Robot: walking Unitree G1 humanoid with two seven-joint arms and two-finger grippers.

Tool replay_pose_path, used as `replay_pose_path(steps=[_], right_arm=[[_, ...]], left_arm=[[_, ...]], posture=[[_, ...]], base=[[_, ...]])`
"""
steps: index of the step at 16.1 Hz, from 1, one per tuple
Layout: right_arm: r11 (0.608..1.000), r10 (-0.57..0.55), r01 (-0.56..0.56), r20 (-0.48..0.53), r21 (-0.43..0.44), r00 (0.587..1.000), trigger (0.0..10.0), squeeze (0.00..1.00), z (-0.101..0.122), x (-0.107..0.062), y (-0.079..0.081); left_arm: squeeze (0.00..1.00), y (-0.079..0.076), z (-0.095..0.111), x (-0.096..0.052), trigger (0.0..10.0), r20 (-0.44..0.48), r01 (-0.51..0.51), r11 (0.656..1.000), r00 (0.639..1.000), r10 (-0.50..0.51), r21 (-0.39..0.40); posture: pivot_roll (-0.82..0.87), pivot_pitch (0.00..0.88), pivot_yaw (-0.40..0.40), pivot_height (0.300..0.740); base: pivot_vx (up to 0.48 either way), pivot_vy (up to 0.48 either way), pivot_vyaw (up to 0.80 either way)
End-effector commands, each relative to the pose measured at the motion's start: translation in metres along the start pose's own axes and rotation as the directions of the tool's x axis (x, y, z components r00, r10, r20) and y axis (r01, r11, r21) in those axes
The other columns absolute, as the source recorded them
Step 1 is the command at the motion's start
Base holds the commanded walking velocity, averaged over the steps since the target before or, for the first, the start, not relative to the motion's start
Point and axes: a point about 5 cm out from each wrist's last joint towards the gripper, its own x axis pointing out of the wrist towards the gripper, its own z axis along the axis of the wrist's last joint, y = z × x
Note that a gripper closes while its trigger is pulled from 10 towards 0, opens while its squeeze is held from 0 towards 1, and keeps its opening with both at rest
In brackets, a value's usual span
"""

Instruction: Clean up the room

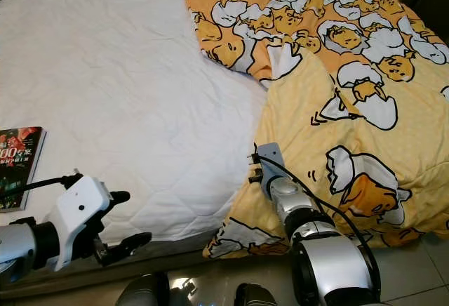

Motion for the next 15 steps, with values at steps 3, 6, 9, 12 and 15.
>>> replay_pose_path(steps=[3, 6, 9, 12, 15], right_arm=[[0.995, 0.095, -0.095, 0.01, 0.011, 0.995, 0.0, 0.0, -0.012, -0.003, -0.002], [0.974, 0.224, -0.225, 0.05, 0.004, 0.973, 0.0, 0.0, -0.012, -0.005, 0.002], [0.776, 0.627, -0.619, 0.039, -0.122, 0.778, 0.0, 0.0, -0.03, -0.02, 0.021], [0.49, 0.857, -0.856, -0.086, -0.164, 0.508, 0.0, 0.0, -0.068, -0.053, 0.026], [0.346, 0.913, -0.927, -0.178, -0.144, 0.368, 0.0, 0.0, -0.098, -0.083, 0.028]], left_arm=[[0.0, 0.002, -0.001, 0.007, 10.0, 0.005, 0.007, 1.0, 1.0, -0.007, 0.0], [0.0, 0.004, 0.001, 0.011, 10.0, 0.013, 0.007, 1.0, 1.0, -0.007, 0.006], [0.0, 0.002, 0.0, 0.01, 10.0, 0.017, 0.01, 1.0, 1.0, -0.011, 0.008], [0.0, -0.001, -0.002, 0.008, 10.0, 0.012, 0.019, 1.0, 1.0, -0.019, 0.007], [0.0, -0.004, -0.002, 0.008, 10.0, 0.011, 0.027, 1.0, 1.0, -0.027, 0.007]], posture=[[0.18, 0.13, -0.001, 0.74], [0.17, 0.124, -0.001, 0.74], [0.17, 0.123, -0.003, 0.74], [0.17, 0.128, -0.009, 0.74], [0.17, 0.124, -0.009, 0.74]], base=[[0.0, 0.0, 0.0], [0.0, 0.0, 0.0], [0.0, 0.0, 0.0], [0.0, 0.0, 0.0], [0.0, 0.0, 0.0]])
